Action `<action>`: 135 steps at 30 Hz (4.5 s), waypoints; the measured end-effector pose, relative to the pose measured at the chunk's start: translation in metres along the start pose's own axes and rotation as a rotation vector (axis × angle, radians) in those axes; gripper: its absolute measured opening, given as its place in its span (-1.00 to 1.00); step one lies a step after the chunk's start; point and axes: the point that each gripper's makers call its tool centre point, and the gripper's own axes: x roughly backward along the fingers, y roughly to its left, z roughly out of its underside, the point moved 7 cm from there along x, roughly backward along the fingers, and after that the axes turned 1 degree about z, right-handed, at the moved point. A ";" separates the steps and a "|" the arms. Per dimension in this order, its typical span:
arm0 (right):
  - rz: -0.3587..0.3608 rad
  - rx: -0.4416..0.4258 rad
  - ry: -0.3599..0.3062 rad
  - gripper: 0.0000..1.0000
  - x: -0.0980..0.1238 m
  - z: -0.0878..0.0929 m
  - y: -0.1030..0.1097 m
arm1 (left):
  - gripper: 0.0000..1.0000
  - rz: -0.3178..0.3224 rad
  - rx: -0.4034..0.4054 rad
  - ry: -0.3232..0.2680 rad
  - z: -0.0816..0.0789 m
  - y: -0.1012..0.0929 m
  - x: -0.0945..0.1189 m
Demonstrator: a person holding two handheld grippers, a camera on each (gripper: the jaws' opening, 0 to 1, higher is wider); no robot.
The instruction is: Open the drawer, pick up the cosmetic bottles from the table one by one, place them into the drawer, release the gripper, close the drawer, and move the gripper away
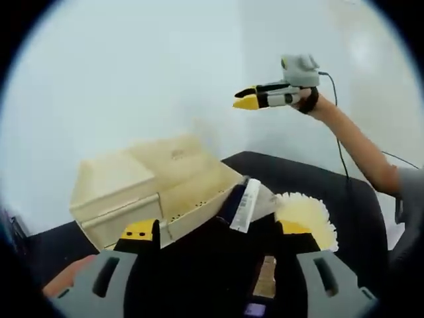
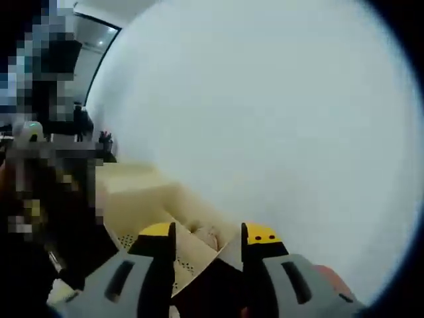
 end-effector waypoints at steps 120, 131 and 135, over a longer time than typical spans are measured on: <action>-0.405 -0.252 -0.196 -0.99 0.067 0.016 0.078 | 0.58 0.108 0.075 -0.099 -0.018 -0.066 -0.048; -0.392 -0.156 -0.237 -0.99 0.061 0.004 0.090 | 0.65 -0.011 0.040 -0.192 -0.027 -0.089 -0.071; -0.433 -0.157 -0.254 -0.99 0.062 0.001 0.096 | 0.64 -0.033 0.037 -0.204 -0.026 -0.088 -0.073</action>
